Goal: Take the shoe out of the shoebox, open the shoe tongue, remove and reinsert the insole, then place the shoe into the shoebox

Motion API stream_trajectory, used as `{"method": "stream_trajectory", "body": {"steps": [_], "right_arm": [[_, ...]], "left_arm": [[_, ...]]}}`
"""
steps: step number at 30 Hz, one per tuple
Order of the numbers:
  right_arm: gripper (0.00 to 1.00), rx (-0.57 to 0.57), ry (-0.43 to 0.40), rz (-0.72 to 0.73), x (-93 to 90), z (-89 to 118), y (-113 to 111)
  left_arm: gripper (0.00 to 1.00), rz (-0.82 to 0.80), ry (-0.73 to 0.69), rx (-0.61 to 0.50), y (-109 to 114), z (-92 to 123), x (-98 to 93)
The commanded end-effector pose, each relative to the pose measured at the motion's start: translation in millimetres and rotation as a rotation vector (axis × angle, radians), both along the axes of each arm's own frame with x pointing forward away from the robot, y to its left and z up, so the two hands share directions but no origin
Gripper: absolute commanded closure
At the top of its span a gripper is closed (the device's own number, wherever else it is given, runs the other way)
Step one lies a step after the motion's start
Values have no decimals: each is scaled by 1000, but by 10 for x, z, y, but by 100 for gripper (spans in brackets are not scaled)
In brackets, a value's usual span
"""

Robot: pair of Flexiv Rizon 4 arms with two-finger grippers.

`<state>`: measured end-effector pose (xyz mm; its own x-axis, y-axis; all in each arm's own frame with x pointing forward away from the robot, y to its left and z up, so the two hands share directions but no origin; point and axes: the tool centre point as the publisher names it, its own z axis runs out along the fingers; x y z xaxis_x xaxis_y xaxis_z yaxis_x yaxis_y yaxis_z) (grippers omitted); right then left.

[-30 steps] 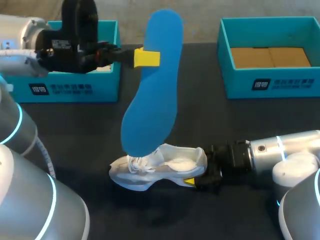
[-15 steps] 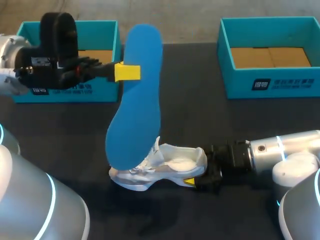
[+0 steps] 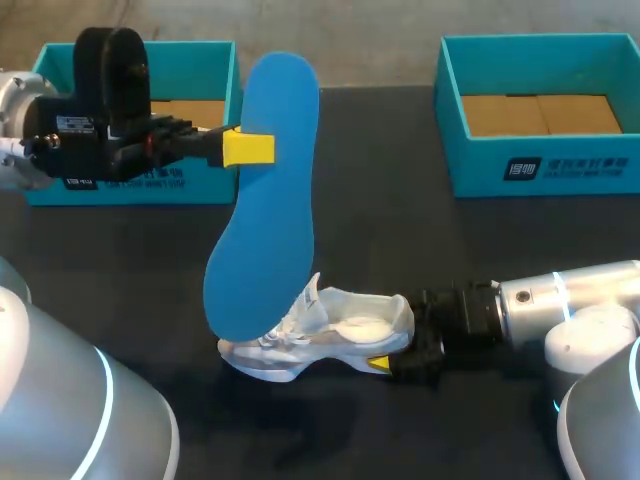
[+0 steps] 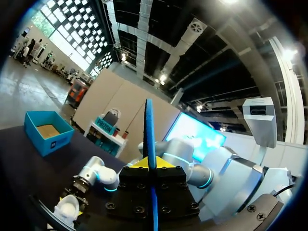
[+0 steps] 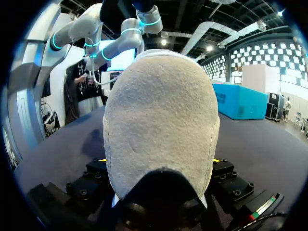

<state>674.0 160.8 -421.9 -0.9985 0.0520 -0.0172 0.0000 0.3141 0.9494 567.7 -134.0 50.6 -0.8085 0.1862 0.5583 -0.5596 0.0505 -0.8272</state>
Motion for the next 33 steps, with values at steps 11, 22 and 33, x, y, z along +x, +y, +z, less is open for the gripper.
{"method": "stream_trajectory", "body": {"steps": [11,22,33], "right_arm": [[0,-8,0,-30,-30,19,-56],[0,-52,-15,-75,-125,132,-259],[0,-213,20,-50,-112,303,-513]], "left_arm": [[100,2,-1,3,16,12,-15],[100,2,-1,3,16,12,-15],[100,2,-1,3,16,12,-15]]}}
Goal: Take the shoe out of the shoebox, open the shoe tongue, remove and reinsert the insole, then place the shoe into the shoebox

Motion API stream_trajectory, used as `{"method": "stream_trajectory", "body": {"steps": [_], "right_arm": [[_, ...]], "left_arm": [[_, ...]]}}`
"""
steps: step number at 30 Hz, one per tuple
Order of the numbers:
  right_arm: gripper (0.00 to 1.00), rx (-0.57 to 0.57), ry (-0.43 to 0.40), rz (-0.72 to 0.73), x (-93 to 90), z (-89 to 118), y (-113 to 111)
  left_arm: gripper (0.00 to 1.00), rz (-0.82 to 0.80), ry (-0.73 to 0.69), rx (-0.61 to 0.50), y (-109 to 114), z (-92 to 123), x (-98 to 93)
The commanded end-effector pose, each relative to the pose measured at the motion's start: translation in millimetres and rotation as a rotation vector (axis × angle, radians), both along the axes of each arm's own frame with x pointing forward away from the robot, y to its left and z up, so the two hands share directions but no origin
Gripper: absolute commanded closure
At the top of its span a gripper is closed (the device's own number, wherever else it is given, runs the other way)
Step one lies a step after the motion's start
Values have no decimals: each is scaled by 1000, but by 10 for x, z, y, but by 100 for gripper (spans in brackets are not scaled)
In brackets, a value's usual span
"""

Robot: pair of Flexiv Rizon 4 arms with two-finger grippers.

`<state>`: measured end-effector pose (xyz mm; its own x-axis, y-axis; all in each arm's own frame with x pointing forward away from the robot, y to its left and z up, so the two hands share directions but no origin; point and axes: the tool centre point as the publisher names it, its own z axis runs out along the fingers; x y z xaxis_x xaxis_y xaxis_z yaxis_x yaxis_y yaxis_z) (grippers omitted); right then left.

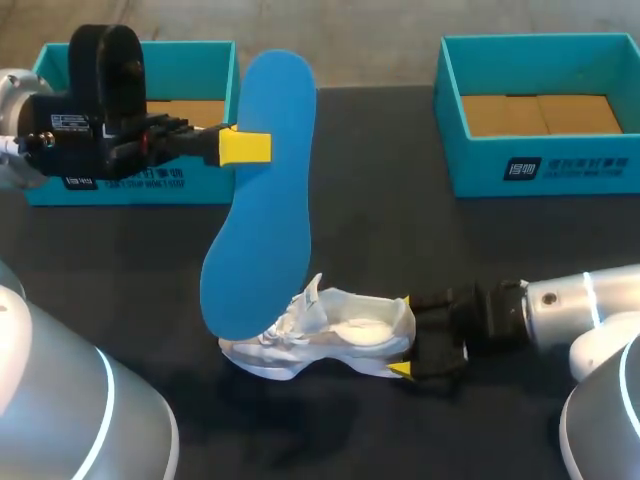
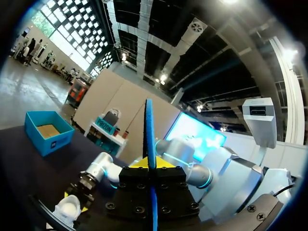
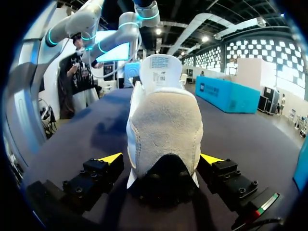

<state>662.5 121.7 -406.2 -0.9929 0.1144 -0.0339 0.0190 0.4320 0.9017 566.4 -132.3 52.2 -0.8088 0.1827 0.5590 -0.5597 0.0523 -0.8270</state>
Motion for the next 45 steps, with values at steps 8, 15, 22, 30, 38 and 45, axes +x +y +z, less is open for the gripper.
{"method": "stream_trajectory", "body": {"steps": [8,15,22,30,38,45], "right_arm": [[0,-290,93,16,110,372,-312],[0,-488,141,22,135,554,-304],[0,-675,195,6,70,699,-196],[0,-899,232,-7,78,806,-22],[0,-1063,268,-14,81,778,127],[0,-1079,257,-11,70,811,162]], "left_arm": [[100,0,-1,0,-1,-4,-3],[100,0,-1,0,-1,-4,-3],[100,0,-1,0,-1,-4,-3],[100,0,-1,0,-1,-4,-3],[100,0,-1,0,-1,-4,-3],[100,0,-1,0,-1,-4,-3]]}}
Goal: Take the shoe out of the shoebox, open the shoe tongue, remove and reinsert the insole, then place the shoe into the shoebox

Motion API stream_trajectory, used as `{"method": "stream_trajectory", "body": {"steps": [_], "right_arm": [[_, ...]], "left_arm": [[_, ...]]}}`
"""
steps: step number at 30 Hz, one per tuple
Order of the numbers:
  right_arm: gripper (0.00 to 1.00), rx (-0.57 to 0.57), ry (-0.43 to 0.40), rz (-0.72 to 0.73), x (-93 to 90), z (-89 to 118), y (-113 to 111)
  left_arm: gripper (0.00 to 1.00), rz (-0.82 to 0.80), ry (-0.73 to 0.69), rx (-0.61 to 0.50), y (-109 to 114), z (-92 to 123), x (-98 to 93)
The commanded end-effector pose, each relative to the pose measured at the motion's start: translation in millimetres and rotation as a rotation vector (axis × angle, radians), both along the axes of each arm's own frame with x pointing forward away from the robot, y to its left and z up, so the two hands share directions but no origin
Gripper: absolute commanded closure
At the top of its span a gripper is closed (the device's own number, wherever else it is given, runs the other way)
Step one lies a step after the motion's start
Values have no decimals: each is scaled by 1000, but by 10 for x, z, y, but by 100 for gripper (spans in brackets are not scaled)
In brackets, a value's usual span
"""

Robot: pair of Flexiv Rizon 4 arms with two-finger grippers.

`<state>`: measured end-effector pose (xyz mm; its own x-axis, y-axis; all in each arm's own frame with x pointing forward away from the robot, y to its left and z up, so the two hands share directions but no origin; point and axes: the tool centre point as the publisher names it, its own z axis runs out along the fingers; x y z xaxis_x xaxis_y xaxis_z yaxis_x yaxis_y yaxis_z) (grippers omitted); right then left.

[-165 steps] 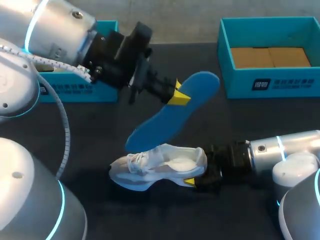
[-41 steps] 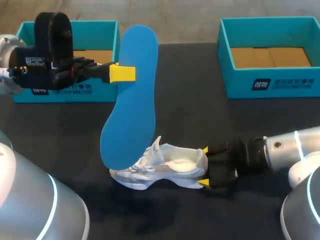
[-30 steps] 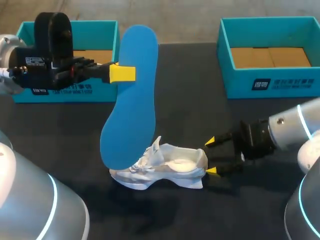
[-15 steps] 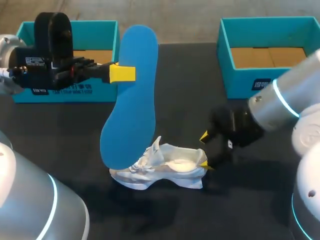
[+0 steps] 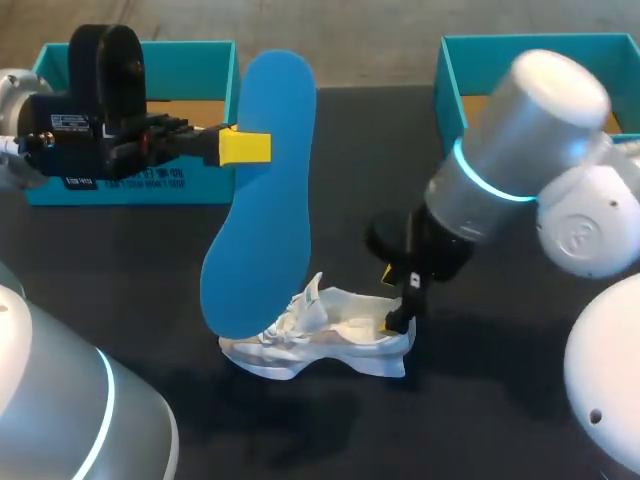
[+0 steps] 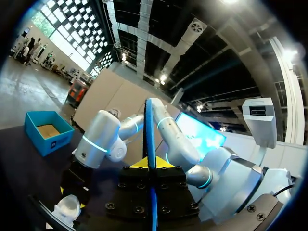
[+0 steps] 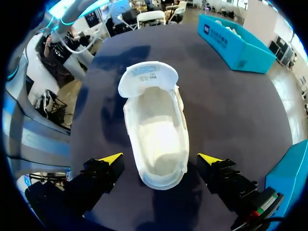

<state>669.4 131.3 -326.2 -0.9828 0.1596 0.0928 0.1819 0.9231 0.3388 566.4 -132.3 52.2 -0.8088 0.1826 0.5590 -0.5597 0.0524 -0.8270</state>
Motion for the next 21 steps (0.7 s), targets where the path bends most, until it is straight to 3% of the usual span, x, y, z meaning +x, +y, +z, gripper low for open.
{"method": "stream_trajectory", "body": {"steps": [1,21], "right_arm": [[0,-321,43,32,0,15,69],[0,-274,19,86,39,29,208]], "left_arm": [[100,0,-1,0,-1,-4,-2],[100,0,-1,0,-1,-4,-2]]}}
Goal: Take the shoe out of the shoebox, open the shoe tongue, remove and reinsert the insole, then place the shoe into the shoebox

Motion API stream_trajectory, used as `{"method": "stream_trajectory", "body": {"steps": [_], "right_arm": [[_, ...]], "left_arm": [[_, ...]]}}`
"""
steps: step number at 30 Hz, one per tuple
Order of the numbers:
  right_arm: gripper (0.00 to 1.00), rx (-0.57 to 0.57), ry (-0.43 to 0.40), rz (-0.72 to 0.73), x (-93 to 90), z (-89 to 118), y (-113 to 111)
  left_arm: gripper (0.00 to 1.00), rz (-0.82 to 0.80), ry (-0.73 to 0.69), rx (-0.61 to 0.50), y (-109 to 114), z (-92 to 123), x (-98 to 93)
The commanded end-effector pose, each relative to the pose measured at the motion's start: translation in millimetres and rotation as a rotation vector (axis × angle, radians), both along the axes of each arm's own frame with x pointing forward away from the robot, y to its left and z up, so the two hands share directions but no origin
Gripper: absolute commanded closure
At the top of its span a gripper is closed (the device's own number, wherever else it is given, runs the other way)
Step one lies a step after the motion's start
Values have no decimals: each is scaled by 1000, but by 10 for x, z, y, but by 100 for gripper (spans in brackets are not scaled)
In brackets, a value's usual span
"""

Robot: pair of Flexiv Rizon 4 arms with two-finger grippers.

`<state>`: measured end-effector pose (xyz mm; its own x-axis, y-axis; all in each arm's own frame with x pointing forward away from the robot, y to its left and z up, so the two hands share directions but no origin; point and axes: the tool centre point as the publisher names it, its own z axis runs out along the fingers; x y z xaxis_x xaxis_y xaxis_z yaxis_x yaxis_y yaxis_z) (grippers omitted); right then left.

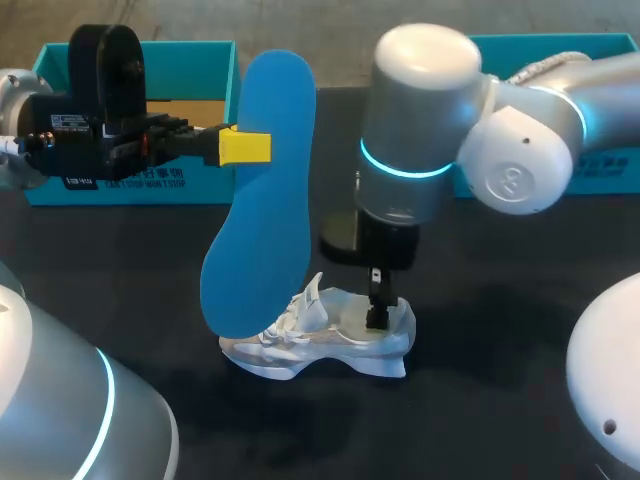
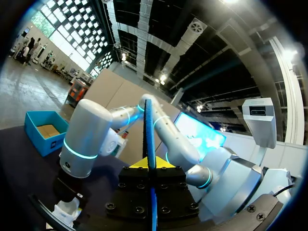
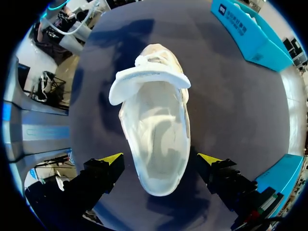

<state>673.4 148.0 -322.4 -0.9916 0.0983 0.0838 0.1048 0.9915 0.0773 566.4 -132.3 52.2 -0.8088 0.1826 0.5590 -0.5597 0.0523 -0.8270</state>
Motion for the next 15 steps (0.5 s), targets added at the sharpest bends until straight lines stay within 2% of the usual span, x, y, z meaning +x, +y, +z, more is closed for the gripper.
{"method": "stream_trajectory", "body": {"steps": [1,15], "right_arm": [[0,-5,-11,3,8,-7,48],[0,-9,-51,38,243,140,148]], "left_arm": [[100,0,-1,0,-1,-4,-2],[100,0,-1,0,-1,-4,-2]]}}
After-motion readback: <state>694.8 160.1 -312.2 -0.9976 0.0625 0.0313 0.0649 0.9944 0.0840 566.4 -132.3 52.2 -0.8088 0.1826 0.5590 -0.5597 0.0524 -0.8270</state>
